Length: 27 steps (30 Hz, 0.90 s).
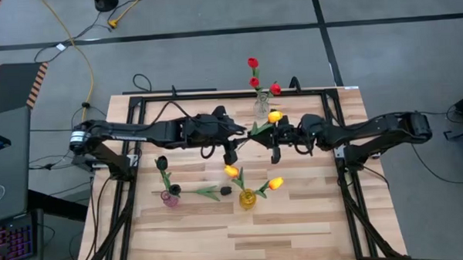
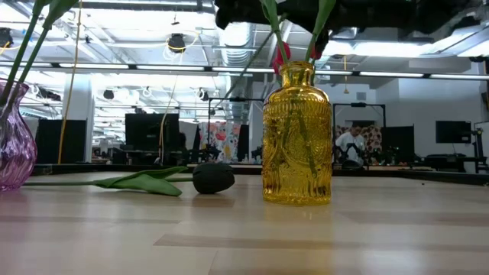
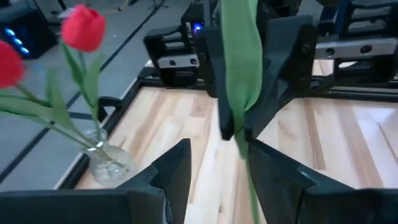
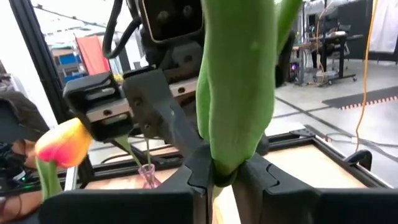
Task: Sort flowers into vase by color
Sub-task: Put the yellow flower into the yellow vase
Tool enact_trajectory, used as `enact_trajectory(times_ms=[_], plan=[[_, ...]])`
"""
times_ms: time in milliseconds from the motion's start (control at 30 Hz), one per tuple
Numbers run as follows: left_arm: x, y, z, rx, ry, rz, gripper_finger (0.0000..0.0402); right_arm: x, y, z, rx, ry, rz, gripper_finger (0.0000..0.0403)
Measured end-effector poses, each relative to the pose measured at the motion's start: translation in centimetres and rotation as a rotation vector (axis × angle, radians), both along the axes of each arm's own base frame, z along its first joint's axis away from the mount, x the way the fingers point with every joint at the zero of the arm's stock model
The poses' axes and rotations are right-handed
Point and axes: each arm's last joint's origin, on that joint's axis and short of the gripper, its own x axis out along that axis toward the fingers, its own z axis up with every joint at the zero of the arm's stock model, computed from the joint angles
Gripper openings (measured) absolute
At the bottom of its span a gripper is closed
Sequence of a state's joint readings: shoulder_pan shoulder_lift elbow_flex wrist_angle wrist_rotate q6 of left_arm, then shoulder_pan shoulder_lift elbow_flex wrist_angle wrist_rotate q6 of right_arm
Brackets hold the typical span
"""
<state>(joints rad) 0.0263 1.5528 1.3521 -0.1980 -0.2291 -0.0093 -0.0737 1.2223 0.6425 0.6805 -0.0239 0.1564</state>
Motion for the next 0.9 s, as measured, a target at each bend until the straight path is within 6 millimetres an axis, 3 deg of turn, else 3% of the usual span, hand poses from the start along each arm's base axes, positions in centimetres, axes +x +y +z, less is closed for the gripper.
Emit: enact_trajectory(times_ms=[233,533,900], plan=[[-2.7,0.0,2.3,0.013,-0.004,0.027,0.0147,-0.2,0.5,2.5,-0.004,0.052,0.017,0.007],[-6.9,0.0,4.6,0.019,0.029,0.044,0.0146,-2.9,1.9,5.7,-0.008,0.002,0.07,0.007],[-8.1,-0.1,5.0,0.004,0.051,0.05,0.0146,-4.8,4.3,6.5,-0.007,0.018,0.185,0.007]])
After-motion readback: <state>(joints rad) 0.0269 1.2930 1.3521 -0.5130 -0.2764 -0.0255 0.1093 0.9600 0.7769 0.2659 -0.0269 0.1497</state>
